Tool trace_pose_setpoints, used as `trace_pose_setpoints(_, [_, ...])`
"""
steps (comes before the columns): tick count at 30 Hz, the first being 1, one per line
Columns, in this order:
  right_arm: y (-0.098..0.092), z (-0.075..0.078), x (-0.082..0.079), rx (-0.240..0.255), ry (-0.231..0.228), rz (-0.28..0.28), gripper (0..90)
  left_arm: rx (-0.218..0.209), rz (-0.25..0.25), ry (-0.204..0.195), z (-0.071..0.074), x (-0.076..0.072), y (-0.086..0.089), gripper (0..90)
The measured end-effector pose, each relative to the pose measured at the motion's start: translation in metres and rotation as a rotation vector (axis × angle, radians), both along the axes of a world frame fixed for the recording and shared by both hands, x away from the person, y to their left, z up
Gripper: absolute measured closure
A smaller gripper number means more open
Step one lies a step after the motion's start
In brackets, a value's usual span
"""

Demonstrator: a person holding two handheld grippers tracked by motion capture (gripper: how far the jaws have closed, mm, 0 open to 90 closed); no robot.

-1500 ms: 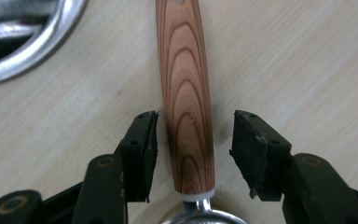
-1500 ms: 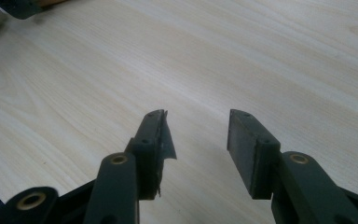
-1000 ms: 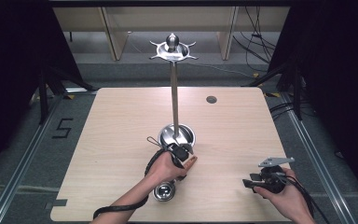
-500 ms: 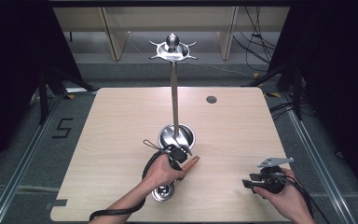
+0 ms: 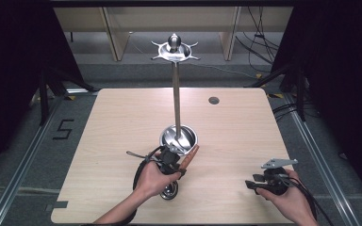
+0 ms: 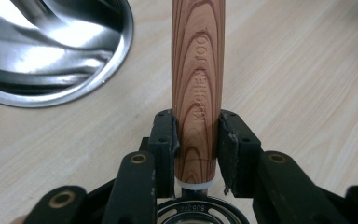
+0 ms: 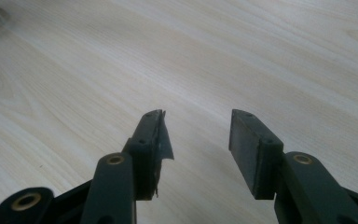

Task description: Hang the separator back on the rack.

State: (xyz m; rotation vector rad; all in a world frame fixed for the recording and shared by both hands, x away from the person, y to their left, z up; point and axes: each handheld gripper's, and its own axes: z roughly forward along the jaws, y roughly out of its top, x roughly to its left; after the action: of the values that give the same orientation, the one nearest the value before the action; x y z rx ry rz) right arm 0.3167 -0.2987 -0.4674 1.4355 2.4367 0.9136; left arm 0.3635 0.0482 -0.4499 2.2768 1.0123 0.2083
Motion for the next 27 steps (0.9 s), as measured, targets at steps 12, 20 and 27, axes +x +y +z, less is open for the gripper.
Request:
trace_pose_setpoints(12, [0.0,0.0,0.0,-0.002,-0.001,0.002,55.4,-0.179,0.1,-0.203,0.014,-0.012,0.011,67.9])
trace_pose_setpoints(20, [-0.001,0.001,0.0,0.001,-0.001,-0.003,55.4,-0.219,0.161,-0.315,0.024,-0.017,0.015,67.9])
trace_pose_setpoints(27, [0.0,-0.001,0.0,0.017,-0.022,-0.016,54.7,-0.273,0.199,-0.357,0.032,-0.018,0.016,67.9])
